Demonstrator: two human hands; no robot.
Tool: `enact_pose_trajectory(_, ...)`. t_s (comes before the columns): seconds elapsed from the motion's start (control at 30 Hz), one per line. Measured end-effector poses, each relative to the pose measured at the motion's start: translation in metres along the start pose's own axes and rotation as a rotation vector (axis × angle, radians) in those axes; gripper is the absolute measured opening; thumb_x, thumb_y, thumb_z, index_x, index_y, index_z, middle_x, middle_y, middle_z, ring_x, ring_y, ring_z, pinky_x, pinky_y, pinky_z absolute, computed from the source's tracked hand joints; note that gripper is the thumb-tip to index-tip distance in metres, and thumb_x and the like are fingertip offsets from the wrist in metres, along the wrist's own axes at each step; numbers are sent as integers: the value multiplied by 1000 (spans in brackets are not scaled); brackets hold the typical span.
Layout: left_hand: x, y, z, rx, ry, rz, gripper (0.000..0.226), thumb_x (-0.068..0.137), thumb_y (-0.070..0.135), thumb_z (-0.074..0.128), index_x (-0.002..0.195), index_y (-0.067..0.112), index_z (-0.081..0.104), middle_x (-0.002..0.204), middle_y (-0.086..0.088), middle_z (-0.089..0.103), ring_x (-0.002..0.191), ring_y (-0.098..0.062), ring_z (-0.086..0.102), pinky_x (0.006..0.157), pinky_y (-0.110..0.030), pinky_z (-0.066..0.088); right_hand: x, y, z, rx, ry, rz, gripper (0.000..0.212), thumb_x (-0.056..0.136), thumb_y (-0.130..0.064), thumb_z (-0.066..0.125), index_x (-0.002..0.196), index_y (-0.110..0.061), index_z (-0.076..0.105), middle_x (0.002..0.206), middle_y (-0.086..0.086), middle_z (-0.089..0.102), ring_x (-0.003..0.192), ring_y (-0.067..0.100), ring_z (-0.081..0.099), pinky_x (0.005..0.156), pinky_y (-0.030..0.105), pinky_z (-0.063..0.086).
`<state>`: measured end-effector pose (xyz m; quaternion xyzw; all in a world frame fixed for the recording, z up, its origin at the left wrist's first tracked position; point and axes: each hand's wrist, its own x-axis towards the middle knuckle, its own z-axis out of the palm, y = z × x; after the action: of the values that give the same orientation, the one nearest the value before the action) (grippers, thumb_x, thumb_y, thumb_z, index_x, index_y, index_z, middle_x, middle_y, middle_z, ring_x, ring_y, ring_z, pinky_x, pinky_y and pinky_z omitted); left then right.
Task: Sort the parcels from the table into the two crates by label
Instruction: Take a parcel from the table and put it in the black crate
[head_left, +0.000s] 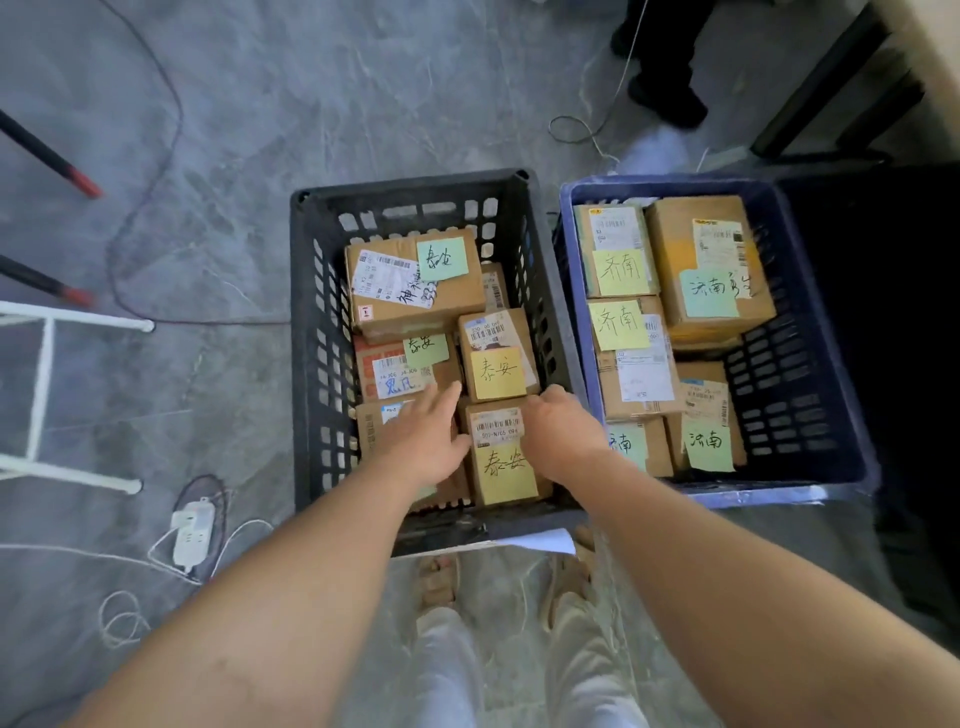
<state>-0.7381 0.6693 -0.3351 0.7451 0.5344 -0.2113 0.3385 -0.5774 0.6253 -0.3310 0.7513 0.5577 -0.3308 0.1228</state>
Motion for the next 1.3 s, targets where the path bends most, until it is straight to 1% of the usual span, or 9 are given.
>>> enact_pose_trajectory(0.13,-32,8,-33,148,74,61,74,100,52,35,154,29,-10,161,-6,-15,150,-28,-4,120,-47,4,-35,1,-35,-85,138,28,52,95,-24,51,143,-15,34,144,10,33,132,28,32,103,40,40)
enact_pose_trajectory(0.27,-55,23,-56,239,137,155,74,99,58,28,154,29,-12,160,-7,-19,149,-27,-11,120,-50,-3,-81,3,-68,-142,216,96,77,94,-48,52,154,-21,12,161,12,8,146,32,12,117,46,20)
enact_pose_trajectory(0.33,-66,36,-68,283,161,204,73,99,60,26,154,29,-10,160,-7,-19,149,-26,-12,119,-51,-6,-101,7,-80,-142,248,144,83,93,-57,49,155,-24,5,162,10,1,148,31,5,120,48,12)
enact_pose_trajectory(0.43,-82,59,-84,323,204,282,73,98,62,23,154,30,-10,160,-6,-20,149,-26,-14,118,-51,-8,-130,16,-93,-120,304,206,89,89,-67,47,155,-27,2,163,9,-2,149,30,1,119,52,8)
enact_pose_trajectory(0.57,-99,94,-96,392,242,371,74,96,66,19,154,31,-11,161,-6,-18,149,-26,-14,119,-52,-8,-172,34,-107,-69,396,281,93,85,-70,50,155,-31,3,163,7,-1,149,30,-1,118,58,4)
enact_pose_trajectory(0.67,-116,125,-96,452,276,449,75,96,66,17,154,28,-11,161,-7,-18,149,-27,-13,118,-52,-6,-207,52,-114,-37,460,335,91,84,-69,53,154,-33,6,163,7,0,149,30,-2,118,59,2)
enact_pose_trajectory(0.87,-154,190,-80,478,351,573,74,97,65,18,154,29,-10,162,-7,-17,149,-27,-15,118,-54,-8,-274,105,-114,-22,555,438,91,85,-70,49,154,-33,2,163,8,-2,149,31,-2,117,59,7)
enact_pose_trajectory(1.17,-245,294,-6,561,445,749,76,95,68,17,154,29,-11,162,-6,-16,149,-25,-15,118,-53,-7,-401,189,-70,51,655,549,89,86,-69,50,154,-36,4,163,6,-2,149,32,1,116,60,13)
enact_pose_trajectory(1.3,-282,334,34,605,446,818,75,96,67,16,153,29,-13,162,-5,-17,149,-25,-17,118,-54,-9,-460,229,-44,59,668,617,86,87,-68,49,153,-36,5,163,7,-3,149,31,0,115,60,14)
